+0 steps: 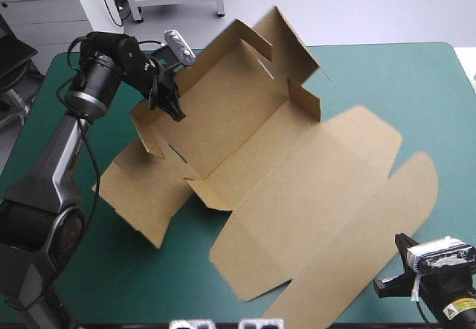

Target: Fold the box

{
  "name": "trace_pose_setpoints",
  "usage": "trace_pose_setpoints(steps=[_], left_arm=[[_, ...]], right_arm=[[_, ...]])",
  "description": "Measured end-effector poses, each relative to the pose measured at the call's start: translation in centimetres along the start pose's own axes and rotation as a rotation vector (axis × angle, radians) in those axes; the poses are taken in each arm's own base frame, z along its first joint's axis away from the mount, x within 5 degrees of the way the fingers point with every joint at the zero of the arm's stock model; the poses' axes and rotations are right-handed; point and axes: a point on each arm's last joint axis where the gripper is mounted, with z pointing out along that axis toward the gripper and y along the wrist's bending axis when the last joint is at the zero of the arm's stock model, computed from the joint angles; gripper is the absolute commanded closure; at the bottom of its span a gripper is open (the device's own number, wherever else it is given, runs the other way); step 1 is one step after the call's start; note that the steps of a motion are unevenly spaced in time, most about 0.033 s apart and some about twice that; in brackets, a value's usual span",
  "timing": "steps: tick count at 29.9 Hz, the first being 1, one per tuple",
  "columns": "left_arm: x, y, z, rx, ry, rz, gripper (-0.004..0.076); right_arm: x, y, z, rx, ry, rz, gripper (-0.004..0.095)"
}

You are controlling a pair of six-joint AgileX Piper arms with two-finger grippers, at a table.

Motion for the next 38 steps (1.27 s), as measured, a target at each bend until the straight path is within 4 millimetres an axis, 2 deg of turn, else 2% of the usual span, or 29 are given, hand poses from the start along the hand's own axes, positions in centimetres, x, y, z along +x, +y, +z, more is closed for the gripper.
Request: trace_pose_setpoints(steps=[4,10,14,17,20,27,38], left_arm=[[-2.1,-2.7,-1.6,-0.044,-0.001,0.142,0.0732],[-3.9,-6.3,-3.7,-0.154,0.037,0.317,0.0732],[-3.3,-9.4,-2.9,-0.196,0.071,0.436,0.0732],[-1.8,-11.8,-1.9,-0.227,0.079,0.54,0.0732],[-0.4,-13.3,-2.1,-0.281,0.028,0.599,0.0732],[2.4,-14.6,-1.4,-0.419,-0.038,0.751,0.0732],[3.5,-15.5,0.6,-0.51,-0.114,0.865,0.0732]], right_arm=[[0.0,0.0,0.0,0.0,0.0,0.0,0.0922],[0.0,0.0,0.0,0.0,0.0,0.0,0.0922],[0.0,0.0,0.0,0.0,0.0,0.0,0.0922],[0.0,0.0,0.0,0.0,0.0,0.0,0.0922],[0.0,0.0,0.0,0.0,0.0,0.0,0.0922],[0.0,0.0,0.0,0.0,0.0,-0.001,0.0922],[0.0,0.0,0.0,0.0,0.0,-0.002,0.0922]])
